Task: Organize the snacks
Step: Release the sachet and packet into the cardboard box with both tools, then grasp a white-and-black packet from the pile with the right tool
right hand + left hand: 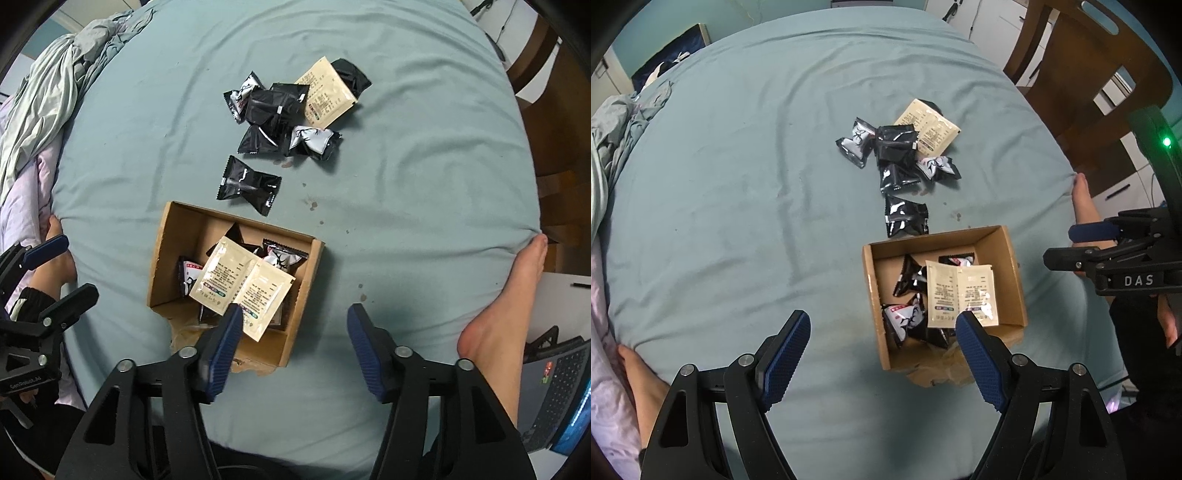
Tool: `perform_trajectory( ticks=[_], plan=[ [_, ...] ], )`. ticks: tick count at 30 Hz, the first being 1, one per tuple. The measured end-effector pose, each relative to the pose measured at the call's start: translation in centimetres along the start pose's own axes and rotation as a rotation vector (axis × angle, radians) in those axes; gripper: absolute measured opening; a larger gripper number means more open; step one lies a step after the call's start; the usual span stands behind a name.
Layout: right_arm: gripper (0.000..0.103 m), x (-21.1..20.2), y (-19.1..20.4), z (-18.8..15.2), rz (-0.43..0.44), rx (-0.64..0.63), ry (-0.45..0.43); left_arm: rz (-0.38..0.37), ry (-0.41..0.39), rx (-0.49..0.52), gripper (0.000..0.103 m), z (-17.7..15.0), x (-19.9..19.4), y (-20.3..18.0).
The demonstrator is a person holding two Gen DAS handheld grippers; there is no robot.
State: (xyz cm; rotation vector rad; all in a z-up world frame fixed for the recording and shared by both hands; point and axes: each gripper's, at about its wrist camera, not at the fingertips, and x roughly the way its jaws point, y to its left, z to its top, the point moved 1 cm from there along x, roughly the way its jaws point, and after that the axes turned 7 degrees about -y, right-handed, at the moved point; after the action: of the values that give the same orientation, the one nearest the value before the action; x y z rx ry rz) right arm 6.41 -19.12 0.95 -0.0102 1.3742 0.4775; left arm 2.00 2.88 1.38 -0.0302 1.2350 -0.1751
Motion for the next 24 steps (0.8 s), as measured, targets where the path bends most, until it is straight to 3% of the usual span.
perform_trajectory(
  ticks=[11,15,24],
  plan=[
    [0.061,1.4,-3.1,1.7,0.072,0.129,-0.04,-0.014,0.084,-0.02,0.082,-0.2,2.1,0.0],
    [0.071,1.8,-4.2,2.5,0.103,0.183,-0.063,-0.007,0.08,-0.041,0.082,0.3,2.3,0.3],
    [0.074,4.6,-3.8,4.5,0.119,0.173,-0.075,0.001,0.102,-0.065,0.082,0.7,4.4,0.7]
  ],
)
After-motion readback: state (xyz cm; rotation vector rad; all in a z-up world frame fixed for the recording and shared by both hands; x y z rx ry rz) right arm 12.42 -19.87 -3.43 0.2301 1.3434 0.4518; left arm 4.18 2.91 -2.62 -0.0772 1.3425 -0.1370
